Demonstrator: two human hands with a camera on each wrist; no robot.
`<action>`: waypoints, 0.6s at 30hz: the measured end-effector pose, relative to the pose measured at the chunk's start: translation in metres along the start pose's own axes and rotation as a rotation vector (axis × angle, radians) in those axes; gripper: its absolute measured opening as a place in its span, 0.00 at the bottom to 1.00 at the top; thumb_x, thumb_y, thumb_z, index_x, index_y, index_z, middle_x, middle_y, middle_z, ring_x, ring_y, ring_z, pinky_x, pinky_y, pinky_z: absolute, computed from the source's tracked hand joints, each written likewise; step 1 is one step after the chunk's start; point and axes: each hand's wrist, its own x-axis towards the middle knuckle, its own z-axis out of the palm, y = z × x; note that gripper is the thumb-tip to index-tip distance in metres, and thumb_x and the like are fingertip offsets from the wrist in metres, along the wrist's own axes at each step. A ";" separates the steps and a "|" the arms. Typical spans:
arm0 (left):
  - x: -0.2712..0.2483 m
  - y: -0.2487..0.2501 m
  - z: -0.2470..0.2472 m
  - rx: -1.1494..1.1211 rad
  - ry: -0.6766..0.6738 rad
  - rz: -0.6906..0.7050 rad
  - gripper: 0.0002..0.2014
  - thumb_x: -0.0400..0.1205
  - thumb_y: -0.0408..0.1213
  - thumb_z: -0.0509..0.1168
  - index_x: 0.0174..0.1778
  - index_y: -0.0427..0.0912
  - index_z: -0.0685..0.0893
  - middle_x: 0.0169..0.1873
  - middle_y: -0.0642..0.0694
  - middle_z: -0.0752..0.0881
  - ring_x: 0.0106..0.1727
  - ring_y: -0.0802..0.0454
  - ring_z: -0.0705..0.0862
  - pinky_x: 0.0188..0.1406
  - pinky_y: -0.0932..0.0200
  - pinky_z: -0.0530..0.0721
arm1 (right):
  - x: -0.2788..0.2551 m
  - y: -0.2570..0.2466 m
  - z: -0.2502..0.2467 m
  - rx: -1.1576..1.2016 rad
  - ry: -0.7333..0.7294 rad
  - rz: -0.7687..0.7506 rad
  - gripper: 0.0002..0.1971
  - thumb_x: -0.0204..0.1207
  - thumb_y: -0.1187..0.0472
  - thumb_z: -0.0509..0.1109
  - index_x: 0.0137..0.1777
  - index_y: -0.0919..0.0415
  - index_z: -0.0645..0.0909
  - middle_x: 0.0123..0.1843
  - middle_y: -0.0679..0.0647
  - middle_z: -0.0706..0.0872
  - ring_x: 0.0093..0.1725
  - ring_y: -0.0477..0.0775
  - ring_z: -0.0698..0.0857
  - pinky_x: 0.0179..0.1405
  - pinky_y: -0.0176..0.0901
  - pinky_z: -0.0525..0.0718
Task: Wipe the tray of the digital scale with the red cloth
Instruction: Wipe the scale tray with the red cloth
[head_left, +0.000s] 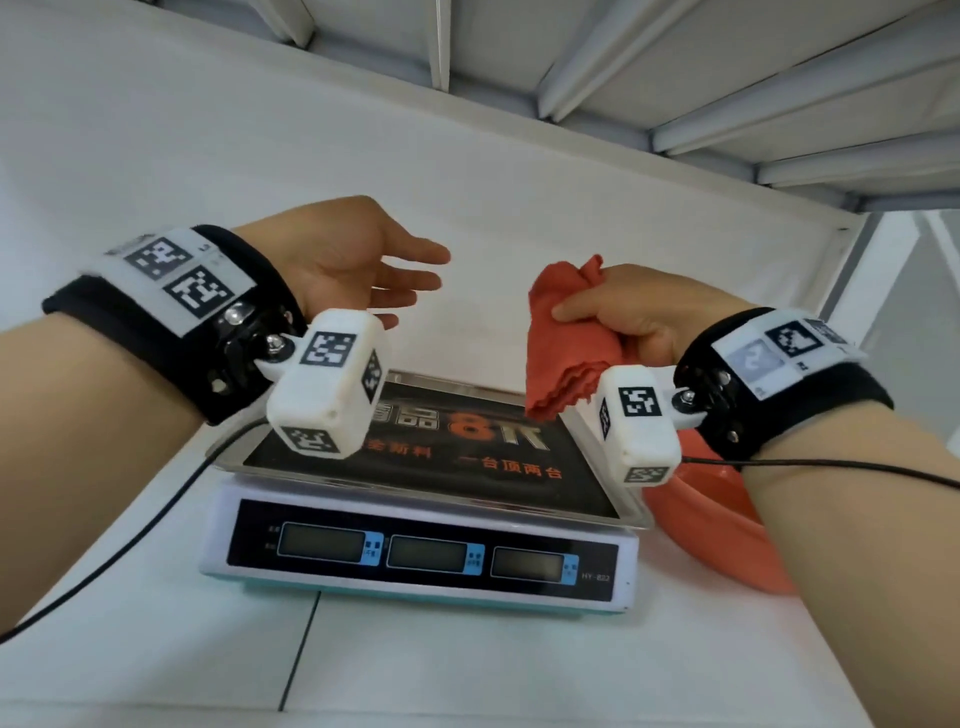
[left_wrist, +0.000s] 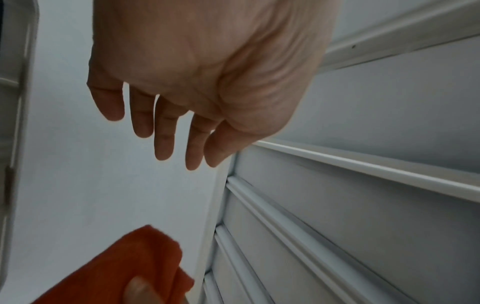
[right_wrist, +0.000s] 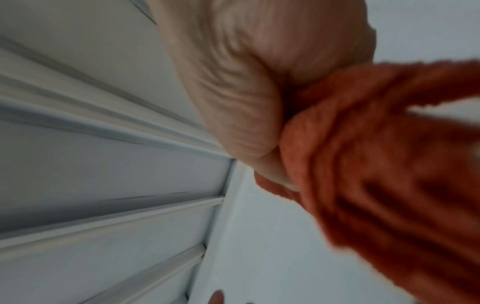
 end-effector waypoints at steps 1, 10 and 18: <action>-0.001 -0.001 -0.004 0.014 0.026 -0.015 0.10 0.79 0.39 0.68 0.53 0.47 0.92 0.62 0.46 0.86 0.60 0.51 0.79 0.69 0.52 0.72 | 0.006 0.002 -0.001 -0.052 0.041 0.009 0.17 0.79 0.66 0.73 0.66 0.67 0.78 0.49 0.63 0.89 0.41 0.60 0.91 0.31 0.45 0.91; -0.006 -0.015 -0.043 0.032 0.207 -0.185 0.19 0.84 0.51 0.59 0.67 0.47 0.82 0.60 0.42 0.84 0.54 0.45 0.78 0.36 0.49 0.72 | 0.036 0.011 0.010 -0.676 0.254 -0.004 0.11 0.74 0.63 0.71 0.54 0.67 0.84 0.49 0.62 0.88 0.46 0.61 0.87 0.49 0.50 0.87; -0.007 -0.034 -0.064 0.051 0.203 -0.310 0.24 0.84 0.57 0.55 0.65 0.45 0.82 0.67 0.35 0.81 0.59 0.40 0.73 0.35 0.47 0.71 | 0.038 0.011 0.035 -0.964 0.196 0.071 0.08 0.74 0.58 0.68 0.42 0.64 0.83 0.39 0.58 0.88 0.40 0.60 0.88 0.40 0.45 0.83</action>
